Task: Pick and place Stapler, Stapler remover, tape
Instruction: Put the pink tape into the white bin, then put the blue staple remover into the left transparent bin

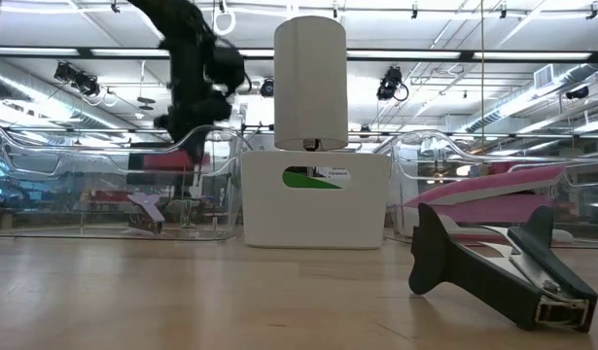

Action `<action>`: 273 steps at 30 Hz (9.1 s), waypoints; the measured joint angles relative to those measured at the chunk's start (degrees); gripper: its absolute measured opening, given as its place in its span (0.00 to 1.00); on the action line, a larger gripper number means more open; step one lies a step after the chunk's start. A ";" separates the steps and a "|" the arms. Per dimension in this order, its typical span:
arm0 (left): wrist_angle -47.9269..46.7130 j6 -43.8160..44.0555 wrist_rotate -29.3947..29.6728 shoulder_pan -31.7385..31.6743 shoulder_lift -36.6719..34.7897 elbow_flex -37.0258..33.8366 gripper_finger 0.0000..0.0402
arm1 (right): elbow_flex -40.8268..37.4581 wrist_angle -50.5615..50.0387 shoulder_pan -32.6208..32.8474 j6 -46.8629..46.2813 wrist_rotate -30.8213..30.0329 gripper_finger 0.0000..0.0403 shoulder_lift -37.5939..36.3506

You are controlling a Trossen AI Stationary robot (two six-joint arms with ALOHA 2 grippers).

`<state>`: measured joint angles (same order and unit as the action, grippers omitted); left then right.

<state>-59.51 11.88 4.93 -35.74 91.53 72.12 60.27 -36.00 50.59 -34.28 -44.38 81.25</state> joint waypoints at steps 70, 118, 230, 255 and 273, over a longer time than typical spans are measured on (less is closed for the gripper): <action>38.81 23.33 -1.77 42.29 1.90 0.02 0.21 | 0.00 8.53 0.13 -3.72 4.81 0.26 0.00; 42.25 26.47 -3.63 40.82 8.93 4.13 0.49 | 0.00 8.33 0.14 -3.72 4.79 0.26 0.00; 1.38 38.42 13.27 82.69 30.81 23.22 0.08 | -0.04 9.02 0.83 -1.03 2.80 0.26 0.02; -30.55 21.90 43.25 66.65 23.89 41.79 0.09 | -0.04 9.26 0.83 -0.89 2.83 0.26 0.04; -29.87 28.65 30.88 50.30 13.07 12.43 0.09 | -0.04 9.10 0.98 -1.29 4.37 0.26 0.04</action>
<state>-89.38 40.53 35.81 14.56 104.61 84.55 60.23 -26.89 51.57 -35.57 -40.01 81.30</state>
